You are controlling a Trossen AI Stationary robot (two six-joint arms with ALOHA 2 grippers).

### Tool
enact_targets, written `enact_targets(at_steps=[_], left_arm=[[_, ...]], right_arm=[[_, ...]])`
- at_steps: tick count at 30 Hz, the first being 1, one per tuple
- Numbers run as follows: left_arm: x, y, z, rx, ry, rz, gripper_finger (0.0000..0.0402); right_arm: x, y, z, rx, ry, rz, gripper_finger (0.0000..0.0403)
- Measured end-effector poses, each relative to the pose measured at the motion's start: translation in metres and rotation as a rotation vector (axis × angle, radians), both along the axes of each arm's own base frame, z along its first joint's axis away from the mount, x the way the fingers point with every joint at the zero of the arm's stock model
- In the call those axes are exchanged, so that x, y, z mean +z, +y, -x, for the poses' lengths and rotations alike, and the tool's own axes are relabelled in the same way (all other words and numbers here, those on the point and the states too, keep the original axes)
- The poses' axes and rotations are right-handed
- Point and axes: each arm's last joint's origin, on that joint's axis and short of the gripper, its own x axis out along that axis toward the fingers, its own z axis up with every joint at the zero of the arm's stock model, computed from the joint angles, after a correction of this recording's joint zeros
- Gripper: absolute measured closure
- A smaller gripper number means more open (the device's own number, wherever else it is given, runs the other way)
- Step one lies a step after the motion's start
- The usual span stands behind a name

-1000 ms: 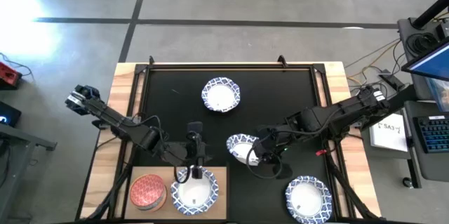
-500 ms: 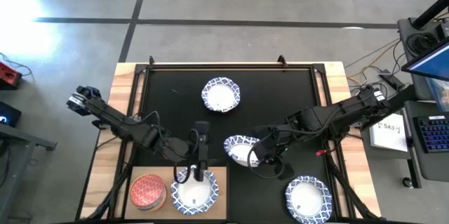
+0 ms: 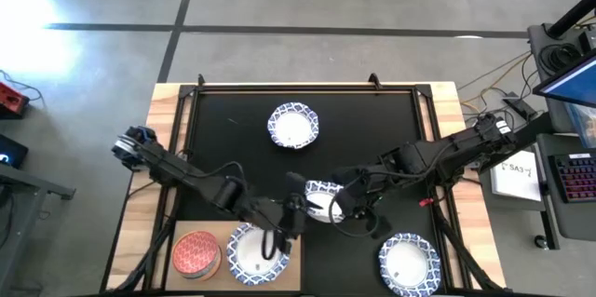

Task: Place and stack bowls onto a shelf
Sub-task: Stack the white patterned bowl on top of the white patterned bowl on the shelf

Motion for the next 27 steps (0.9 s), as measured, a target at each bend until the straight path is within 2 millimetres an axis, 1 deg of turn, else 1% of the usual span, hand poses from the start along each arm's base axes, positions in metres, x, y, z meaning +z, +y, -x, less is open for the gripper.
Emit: enact_targets(at_steps=[3, 7, 13, 20, 24, 27], left_arm=[[0.001, -0.004, -0.008, -0.001, 0.061, -0.023, 0.0234], [-0.001, -0.008, -0.014, 0.001, 0.088, -0.001, 0.0264], [-0.003, -0.010, -0.014, -0.001, 0.092, 0.048, 0.0304], [-0.004, -0.011, -0.014, -0.020, 0.103, 0.064, 0.0352], [-0.004, -0.006, -0.016, -0.039, 0.115, 0.085, 0.0379], [-0.005, -0.001, -0.018, -0.047, 0.124, 0.095, 0.0395]], right_arm=[[-0.001, 0.000, 0.002, 0.014, 0.020, -0.007, 0.0394], [-0.002, 0.000, 0.004, 0.022, 0.044, 0.004, 0.0394], [-0.003, 0.000, 0.005, 0.026, 0.051, 0.006, 0.0394], [-0.003, 0.000, 0.004, -0.019, 0.075, -0.022, 0.0394], [-0.003, 0.000, 0.004, -0.019, 0.075, -0.021, 0.0393], [-0.003, 0.000, 0.005, -0.019, 0.078, -0.020, 0.0383]])
